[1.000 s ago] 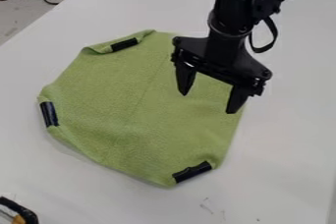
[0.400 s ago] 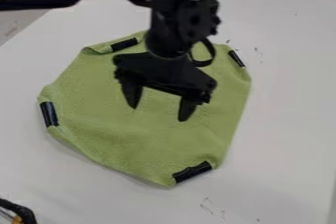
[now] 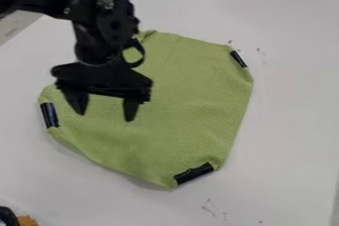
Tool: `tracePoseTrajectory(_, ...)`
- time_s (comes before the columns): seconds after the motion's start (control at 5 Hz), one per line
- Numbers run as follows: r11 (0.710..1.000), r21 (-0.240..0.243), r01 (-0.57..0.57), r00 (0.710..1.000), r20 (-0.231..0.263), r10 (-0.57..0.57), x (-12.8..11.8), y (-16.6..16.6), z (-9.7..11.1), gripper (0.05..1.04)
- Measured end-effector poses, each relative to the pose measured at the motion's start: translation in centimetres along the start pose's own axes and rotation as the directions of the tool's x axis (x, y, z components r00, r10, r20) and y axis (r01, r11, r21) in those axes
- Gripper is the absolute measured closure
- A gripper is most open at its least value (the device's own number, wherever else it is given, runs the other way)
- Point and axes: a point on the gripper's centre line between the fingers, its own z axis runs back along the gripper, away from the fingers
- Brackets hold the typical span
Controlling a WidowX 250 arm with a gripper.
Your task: Folding the cloth from bottom left to top right.
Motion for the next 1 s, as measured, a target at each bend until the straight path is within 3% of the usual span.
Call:
tracePoseTrajectory(0.4,1.000,-0.006,-0.020,1.000,-0.024,0.020,0.1,4.4,-3.1,0.083)
tracePoseTrajectory(1.0,0.997,0.032,-0.068,0.996,-0.052,0.070,0.9,9.0,-5.8,0.083)
